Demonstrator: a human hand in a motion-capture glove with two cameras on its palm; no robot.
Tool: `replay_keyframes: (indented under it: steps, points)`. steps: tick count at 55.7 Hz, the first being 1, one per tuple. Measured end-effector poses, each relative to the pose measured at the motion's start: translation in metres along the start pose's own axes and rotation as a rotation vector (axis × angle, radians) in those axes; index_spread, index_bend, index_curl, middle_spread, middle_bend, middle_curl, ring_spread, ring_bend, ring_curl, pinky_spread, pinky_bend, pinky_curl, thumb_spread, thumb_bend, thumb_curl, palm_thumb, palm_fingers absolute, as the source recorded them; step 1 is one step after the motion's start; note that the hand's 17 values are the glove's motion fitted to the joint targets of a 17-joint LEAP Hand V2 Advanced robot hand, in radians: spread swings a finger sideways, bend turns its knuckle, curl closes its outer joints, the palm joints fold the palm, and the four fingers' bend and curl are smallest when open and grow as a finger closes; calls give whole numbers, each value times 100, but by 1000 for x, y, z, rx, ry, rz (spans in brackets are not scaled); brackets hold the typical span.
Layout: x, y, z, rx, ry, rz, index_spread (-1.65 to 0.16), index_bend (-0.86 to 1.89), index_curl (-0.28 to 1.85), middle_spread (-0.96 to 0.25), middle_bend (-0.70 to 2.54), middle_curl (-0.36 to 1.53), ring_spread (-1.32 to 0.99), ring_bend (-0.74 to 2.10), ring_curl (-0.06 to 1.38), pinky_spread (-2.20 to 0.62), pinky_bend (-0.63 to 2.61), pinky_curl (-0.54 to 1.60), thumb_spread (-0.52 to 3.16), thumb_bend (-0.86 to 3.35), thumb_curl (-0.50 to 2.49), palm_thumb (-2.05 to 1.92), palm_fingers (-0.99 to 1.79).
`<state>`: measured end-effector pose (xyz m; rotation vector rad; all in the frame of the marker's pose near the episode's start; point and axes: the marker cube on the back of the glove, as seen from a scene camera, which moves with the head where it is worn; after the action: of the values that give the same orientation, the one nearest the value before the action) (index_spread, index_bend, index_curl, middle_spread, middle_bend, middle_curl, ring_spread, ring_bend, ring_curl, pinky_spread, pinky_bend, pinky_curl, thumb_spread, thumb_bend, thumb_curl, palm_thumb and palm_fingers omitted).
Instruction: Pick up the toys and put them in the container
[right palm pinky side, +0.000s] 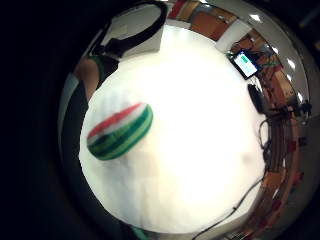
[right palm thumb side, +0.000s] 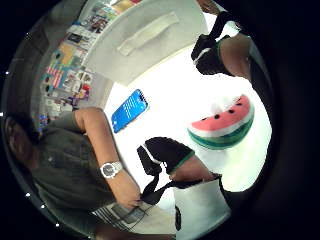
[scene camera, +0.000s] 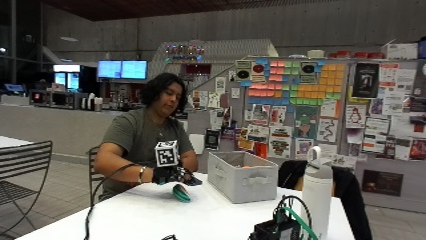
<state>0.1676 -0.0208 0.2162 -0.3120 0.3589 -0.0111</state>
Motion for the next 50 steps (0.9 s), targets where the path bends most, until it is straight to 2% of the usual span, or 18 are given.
replay_keyframes:
  steps: [6,10,14,17,22,24,26,28,31,36,39,45,50]
  points:
    - [11,9,29,-27,154,-166,-48,37,63,-32,34,49,-45,48,35,-17,44,30,109,-5,33,-3,50]
    - [0,6,42,-13,117,-91,-48,35,63,-32,33,49,-46,46,34,-17,46,31,104,-5,33,-4,47]
    - [-4,6,53,79,170,-159,-47,35,62,-31,33,49,-46,45,34,-16,45,31,101,-5,32,-4,49]
    - [-4,4,57,198,186,-148,-46,35,61,-33,45,52,-48,53,35,-16,35,28,102,-4,32,-3,69]
    - [-25,-1,47,329,-106,50,-44,35,61,-37,64,59,-51,71,39,-19,22,24,109,-1,32,1,103]
    - [-27,-2,43,383,-124,76,-43,30,60,-37,68,61,-50,79,42,-25,31,26,113,1,32,4,121]
    - [-29,-2,42,423,-119,91,-41,31,63,-37,71,63,-49,83,45,-27,34,28,117,1,32,5,120]
    - [-34,-1,40,443,-125,94,-39,28,64,-37,76,66,-47,93,49,-34,51,34,121,3,33,9,142]
    - [-36,-1,34,460,-150,106,-38,31,67,-36,85,70,-45,104,54,-37,62,38,126,5,34,12,149]
    - [-35,-5,21,454,-224,164,-36,40,72,-35,99,75,-42,120,60,-41,76,45,135,8,36,18,151]
    - [-46,-5,7,447,-221,141,-35,48,76,-34,106,78,-40,127,63,-42,83,48,139,9,37,20,147]
    - [-57,-24,-55,521,-78,34,-33,62,83,-32,117,82,-37,136,66,-44,92,54,146,11,39,22,139]
    - [-76,-50,-117,599,-173,66,-31,70,87,-30,123,84,-35,142,67,-44,98,56,149,11,40,23,133]
